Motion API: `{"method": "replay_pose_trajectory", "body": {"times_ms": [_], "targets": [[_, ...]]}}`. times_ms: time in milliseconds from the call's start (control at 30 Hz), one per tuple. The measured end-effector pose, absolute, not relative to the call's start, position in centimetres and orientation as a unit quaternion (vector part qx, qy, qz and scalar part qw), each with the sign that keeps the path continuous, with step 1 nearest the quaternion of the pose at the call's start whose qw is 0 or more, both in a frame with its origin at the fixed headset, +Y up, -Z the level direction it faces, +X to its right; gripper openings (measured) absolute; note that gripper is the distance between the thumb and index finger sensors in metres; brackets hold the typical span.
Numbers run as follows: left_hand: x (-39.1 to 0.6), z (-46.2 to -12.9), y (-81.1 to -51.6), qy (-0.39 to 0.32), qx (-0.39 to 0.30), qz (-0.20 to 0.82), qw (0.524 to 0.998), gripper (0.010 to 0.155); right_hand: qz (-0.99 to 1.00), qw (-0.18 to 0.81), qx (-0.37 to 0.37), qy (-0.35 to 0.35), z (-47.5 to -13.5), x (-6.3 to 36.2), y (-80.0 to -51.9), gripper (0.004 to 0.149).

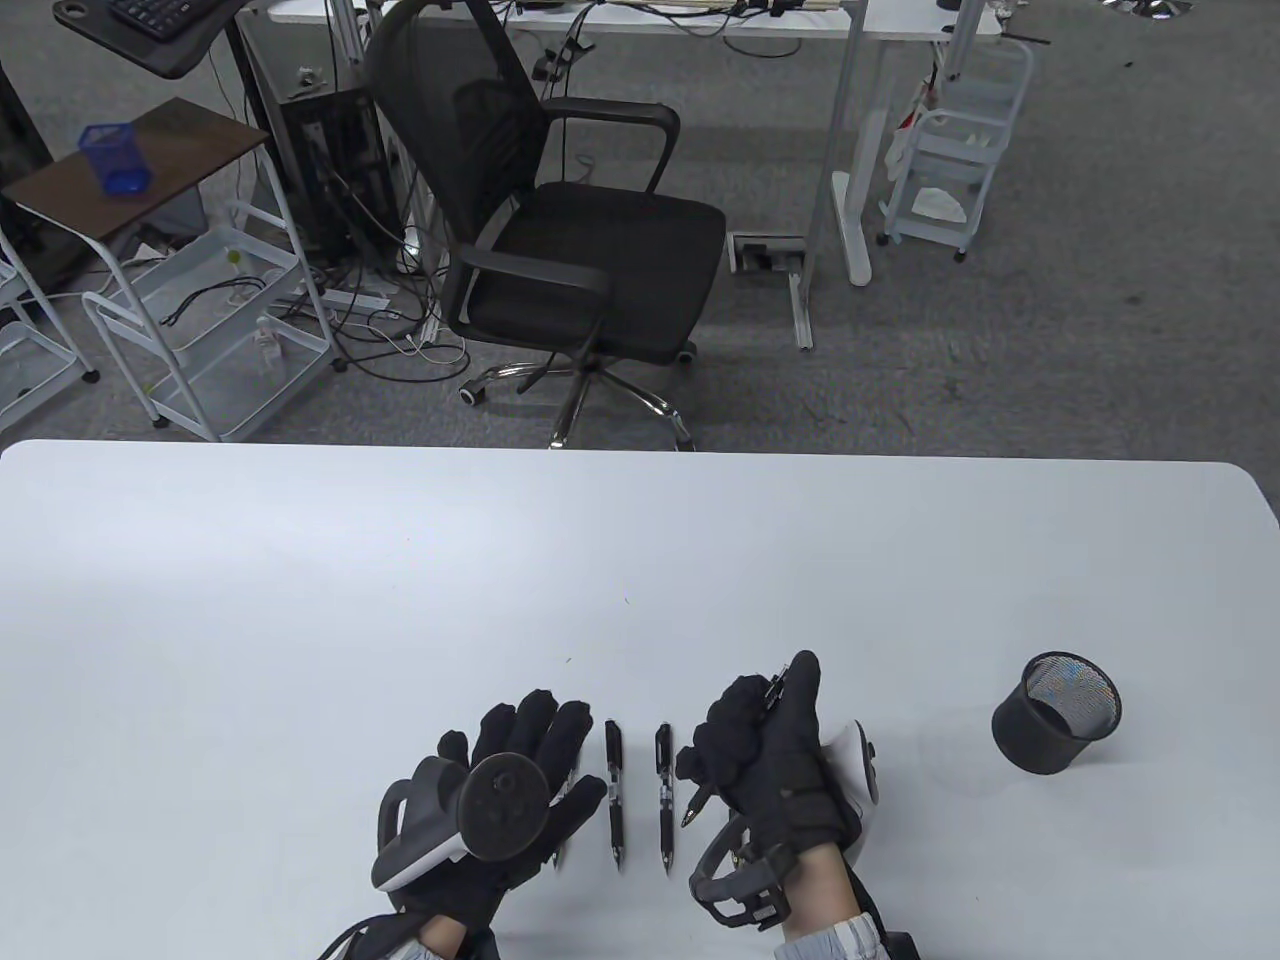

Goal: Press to open click pens

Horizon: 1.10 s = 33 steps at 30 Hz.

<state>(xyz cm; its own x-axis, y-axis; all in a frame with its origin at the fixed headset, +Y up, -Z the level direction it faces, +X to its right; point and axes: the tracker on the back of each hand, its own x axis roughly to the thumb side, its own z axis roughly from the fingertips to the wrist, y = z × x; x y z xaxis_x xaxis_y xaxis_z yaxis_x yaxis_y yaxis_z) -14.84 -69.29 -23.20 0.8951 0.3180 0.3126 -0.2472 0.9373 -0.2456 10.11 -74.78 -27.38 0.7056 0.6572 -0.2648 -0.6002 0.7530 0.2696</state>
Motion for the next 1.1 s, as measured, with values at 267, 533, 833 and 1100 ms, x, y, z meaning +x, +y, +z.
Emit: {"method": "replay_pose_trajectory", "body": {"times_ms": [267,533,833,1100], "targets": [[-14.87,-23.20,-69.29,-0.177,-0.100,0.147,0.968,0.067,0.346,0.916,0.083,0.185,-27.29,9.87,-74.82,0.062],[-14.96,-23.18,-69.27,-0.177,-0.097,0.150,0.968,0.067,0.355,0.912,0.084,0.188,-27.30,9.93,-74.75,0.061],[-15.01,-23.17,-69.27,-0.177,-0.097,0.150,0.968,0.067,0.364,0.908,0.076,0.190,-27.31,10.09,-74.81,0.061],[-15.02,-23.17,-69.28,-0.176,-0.097,0.148,0.968,0.067,0.357,0.909,0.072,0.201,-27.24,9.91,-74.82,0.061]]}}
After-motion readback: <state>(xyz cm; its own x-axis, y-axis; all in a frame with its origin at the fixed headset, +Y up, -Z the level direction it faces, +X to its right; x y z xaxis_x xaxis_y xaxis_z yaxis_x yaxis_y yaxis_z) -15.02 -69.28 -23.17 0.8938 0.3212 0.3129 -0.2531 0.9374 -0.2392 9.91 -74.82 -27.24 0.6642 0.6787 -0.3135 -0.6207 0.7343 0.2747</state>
